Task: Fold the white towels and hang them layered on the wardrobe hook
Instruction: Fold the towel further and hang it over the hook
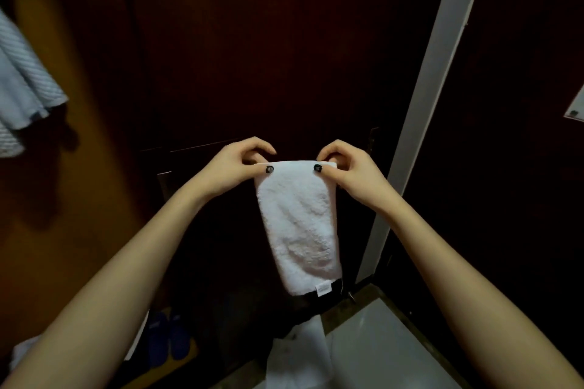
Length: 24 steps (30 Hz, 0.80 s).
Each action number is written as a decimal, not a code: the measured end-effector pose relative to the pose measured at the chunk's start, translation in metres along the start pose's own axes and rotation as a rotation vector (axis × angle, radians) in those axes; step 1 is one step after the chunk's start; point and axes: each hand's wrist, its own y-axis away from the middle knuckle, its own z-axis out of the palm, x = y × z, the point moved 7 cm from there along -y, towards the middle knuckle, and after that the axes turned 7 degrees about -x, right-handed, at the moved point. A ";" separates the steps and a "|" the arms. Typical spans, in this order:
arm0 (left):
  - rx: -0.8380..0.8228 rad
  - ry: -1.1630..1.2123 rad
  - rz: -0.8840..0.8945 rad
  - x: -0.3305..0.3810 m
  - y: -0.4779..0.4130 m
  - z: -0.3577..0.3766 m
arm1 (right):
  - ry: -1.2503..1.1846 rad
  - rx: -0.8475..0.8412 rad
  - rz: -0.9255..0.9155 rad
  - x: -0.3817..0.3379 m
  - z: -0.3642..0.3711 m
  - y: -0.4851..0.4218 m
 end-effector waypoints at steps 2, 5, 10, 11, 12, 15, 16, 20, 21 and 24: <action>-0.024 -0.256 0.002 0.014 0.001 -0.001 | 0.043 -0.062 -0.007 -0.008 0.014 -0.005; -0.155 -0.306 -0.087 0.020 0.008 0.007 | 0.104 -0.118 -0.028 -0.022 0.037 -0.014; -0.109 -0.254 -0.151 0.001 0.034 -0.012 | 0.054 -0.173 -0.078 -0.037 0.071 -0.027; -0.096 -0.256 -0.143 -0.002 0.040 -0.019 | 0.019 -0.210 -0.059 -0.038 0.079 -0.030; -0.083 -0.276 -0.128 -0.004 0.046 -0.026 | -0.016 -0.255 -0.032 -0.040 0.085 -0.034; -0.032 -0.354 -0.073 -0.007 0.063 -0.047 | -0.042 -0.368 0.022 -0.044 0.105 -0.046; -0.013 -0.361 -0.070 -0.010 0.068 -0.055 | -0.035 -0.381 0.023 -0.047 0.111 -0.051; 0.029 -0.440 -0.036 -0.016 0.084 -0.085 | -0.044 -0.327 0.033 -0.060 0.135 -0.067; 0.052 -0.420 -0.025 -0.018 0.088 -0.092 | -0.058 -0.306 0.029 -0.064 0.140 -0.070; 0.124 -0.220 0.002 -0.024 0.101 -0.112 | -0.178 -0.235 0.002 -0.074 0.155 -0.081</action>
